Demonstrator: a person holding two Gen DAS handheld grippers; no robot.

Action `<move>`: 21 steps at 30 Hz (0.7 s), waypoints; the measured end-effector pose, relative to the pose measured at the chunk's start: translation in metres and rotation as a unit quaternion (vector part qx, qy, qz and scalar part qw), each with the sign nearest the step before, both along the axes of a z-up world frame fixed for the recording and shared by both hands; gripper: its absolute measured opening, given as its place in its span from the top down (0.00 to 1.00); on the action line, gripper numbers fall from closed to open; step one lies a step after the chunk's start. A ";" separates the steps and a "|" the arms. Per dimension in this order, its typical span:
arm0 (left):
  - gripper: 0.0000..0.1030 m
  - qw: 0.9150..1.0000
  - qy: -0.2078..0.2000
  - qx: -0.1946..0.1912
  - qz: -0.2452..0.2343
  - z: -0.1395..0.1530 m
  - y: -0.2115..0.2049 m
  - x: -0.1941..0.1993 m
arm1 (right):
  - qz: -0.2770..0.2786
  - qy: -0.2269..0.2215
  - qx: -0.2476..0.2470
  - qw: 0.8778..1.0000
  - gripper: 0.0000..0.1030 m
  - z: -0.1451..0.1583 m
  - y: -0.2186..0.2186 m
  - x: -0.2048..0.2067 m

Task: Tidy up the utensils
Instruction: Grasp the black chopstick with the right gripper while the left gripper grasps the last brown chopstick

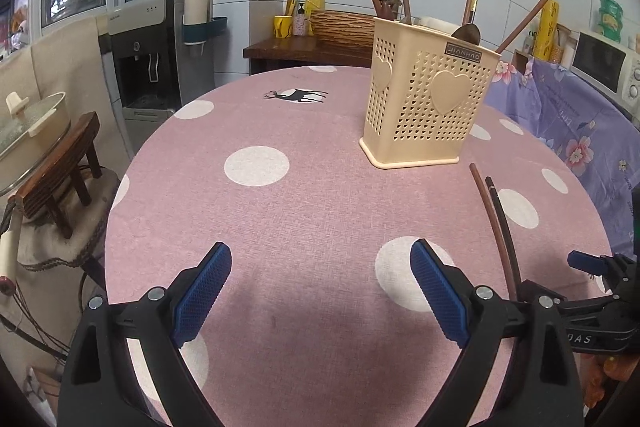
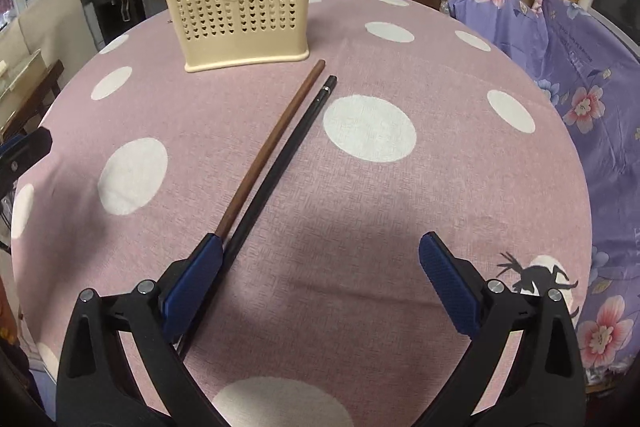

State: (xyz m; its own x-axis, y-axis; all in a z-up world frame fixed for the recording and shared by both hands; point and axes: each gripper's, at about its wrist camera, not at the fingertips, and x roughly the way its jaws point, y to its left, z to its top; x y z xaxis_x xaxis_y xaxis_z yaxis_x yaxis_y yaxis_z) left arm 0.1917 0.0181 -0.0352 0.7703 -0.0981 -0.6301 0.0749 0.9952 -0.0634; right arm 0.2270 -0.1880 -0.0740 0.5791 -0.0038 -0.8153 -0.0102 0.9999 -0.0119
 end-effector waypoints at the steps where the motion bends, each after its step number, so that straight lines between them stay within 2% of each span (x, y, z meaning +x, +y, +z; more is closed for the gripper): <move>1: 0.13 1.000 0.001 0.000 -0.002 0.000 -0.001 -0.001 | -0.001 0.003 0.000 1.000 0.06 0.000 0.001 0.000; 7: 0.13 1.000 0.009 -0.001 -0.013 -0.006 -0.012 -0.002 | 0.006 0.030 -0.006 1.000 0.06 -0.002 0.003 0.008; 15: 0.13 1.000 0.011 -0.005 -0.012 -0.006 -0.011 -0.005 | -0.011 0.026 -0.030 0.999 0.06 0.000 -0.017 -0.007; 17: 0.13 1.000 0.013 -0.009 -0.010 -0.006 -0.011 -0.004 | -0.009 0.021 -0.025 0.999 0.09 0.000 -0.017 -0.007; 20: 0.13 1.000 0.017 -0.012 -0.015 -0.006 -0.015 -0.004 | 0.010 0.008 -0.021 1.000 0.28 0.002 -0.007 -0.009; 21: 0.13 1.000 0.019 -0.013 -0.018 -0.006 -0.017 -0.004 | 0.016 0.004 -0.019 1.000 0.36 0.003 -0.004 -0.010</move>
State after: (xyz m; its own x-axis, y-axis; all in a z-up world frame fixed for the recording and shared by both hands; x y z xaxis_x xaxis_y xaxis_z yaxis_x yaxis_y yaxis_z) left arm 0.1874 0.0016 -0.0416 0.7416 -0.1411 -0.6559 0.1072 0.9900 -0.0918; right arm 0.2172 -0.1920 -0.0713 0.5722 -0.0163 -0.8199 -0.0424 0.9979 -0.0495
